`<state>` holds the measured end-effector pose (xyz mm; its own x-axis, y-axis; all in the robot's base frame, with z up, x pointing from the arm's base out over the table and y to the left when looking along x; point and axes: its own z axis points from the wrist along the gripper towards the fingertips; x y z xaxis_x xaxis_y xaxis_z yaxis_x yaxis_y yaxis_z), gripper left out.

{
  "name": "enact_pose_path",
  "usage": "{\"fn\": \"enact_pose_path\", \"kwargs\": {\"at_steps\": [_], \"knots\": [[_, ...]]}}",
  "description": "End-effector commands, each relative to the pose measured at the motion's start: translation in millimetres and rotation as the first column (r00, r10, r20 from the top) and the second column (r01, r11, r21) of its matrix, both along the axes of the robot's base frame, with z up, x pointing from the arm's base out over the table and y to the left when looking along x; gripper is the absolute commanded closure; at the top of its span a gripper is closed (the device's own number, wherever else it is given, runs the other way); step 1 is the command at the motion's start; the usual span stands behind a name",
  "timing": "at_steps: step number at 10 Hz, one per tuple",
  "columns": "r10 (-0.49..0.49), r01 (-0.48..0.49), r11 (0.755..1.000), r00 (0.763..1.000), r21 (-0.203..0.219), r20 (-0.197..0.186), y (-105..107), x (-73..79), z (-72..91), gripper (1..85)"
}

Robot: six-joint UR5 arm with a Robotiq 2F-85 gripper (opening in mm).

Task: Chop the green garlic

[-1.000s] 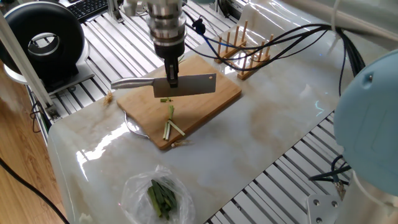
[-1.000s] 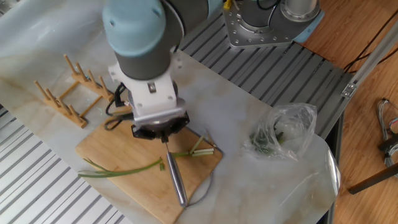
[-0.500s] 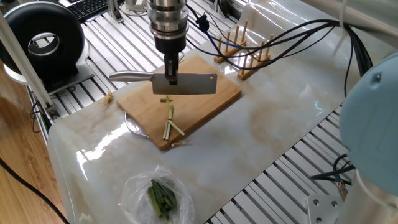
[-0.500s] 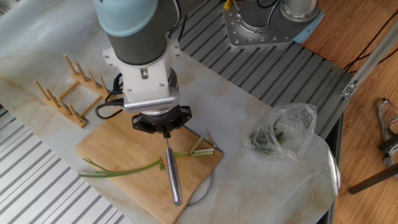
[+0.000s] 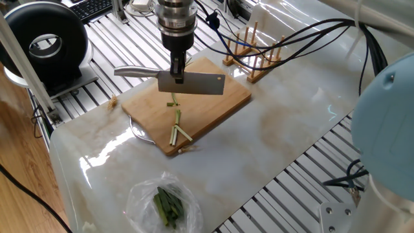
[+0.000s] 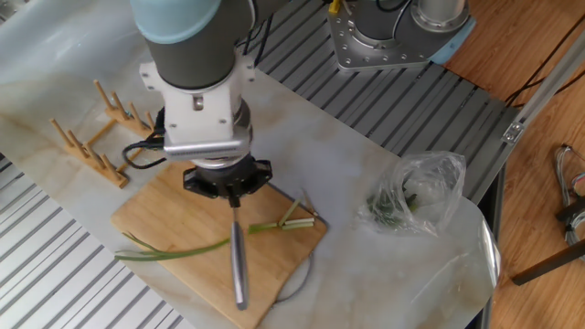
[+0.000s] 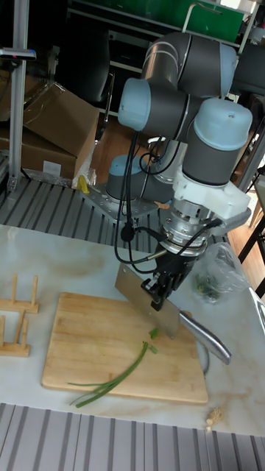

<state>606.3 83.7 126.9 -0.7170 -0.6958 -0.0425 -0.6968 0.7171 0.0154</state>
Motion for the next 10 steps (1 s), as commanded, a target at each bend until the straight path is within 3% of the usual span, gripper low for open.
{"fn": "enact_pose_path", "kwargs": {"at_steps": [1,5,10], "knots": [[-0.041,0.042,0.999,0.998,-0.006,0.049,-9.7,21.3,-2.7,84.3],[-0.038,0.042,0.998,0.994,-0.036,0.100,-25.2,41.8,-9.6,84.3],[-0.066,0.068,0.997,0.995,-0.025,0.075,-26.5,41.8,-18.1,84.3]]}}
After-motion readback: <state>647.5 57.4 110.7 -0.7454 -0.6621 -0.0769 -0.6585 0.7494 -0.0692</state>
